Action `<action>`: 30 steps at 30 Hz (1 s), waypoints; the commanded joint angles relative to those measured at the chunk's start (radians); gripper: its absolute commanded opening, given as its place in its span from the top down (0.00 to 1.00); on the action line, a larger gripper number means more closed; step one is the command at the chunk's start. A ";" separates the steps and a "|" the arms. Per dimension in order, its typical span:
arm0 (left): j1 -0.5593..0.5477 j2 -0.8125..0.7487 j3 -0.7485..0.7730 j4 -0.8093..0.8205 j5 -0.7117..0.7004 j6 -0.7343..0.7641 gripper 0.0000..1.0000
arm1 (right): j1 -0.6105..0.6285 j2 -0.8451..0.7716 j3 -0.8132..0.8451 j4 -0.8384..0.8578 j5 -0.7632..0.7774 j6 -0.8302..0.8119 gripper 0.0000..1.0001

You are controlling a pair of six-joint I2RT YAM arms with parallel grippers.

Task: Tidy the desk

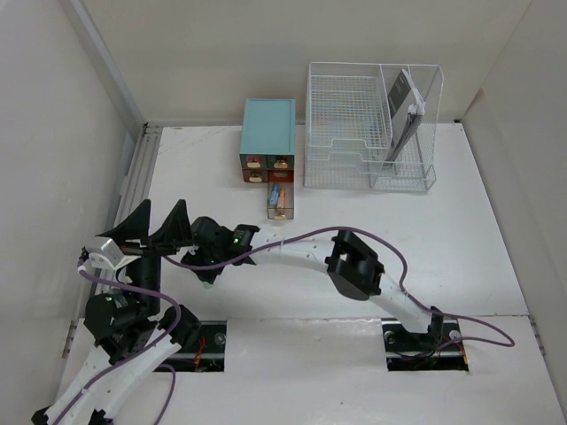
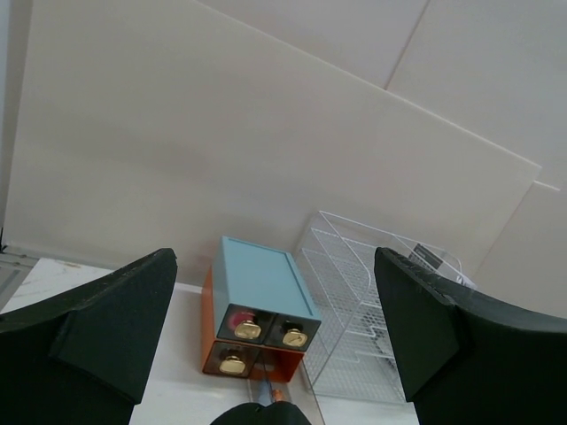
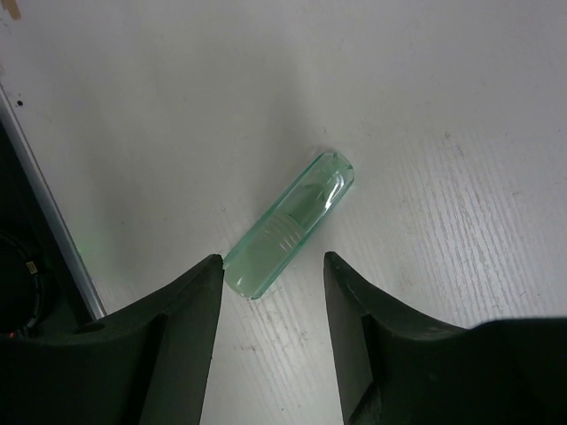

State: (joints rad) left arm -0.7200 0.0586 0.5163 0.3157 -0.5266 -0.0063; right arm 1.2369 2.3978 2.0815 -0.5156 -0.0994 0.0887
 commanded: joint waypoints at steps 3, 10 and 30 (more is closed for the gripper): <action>-0.001 -0.014 -0.006 0.052 0.020 0.015 0.08 | 0.003 0.031 0.055 0.025 0.026 0.088 0.45; -0.001 -0.023 -0.015 0.052 0.030 0.015 0.08 | 0.012 0.049 0.055 0.045 0.076 0.129 0.45; -0.001 -0.023 -0.015 0.052 0.030 0.015 0.08 | 0.082 0.098 0.040 0.032 0.259 0.120 0.54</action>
State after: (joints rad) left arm -0.7200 0.0490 0.5034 0.3180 -0.5121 -0.0040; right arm 1.3212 2.4702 2.1143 -0.5007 0.1123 0.2131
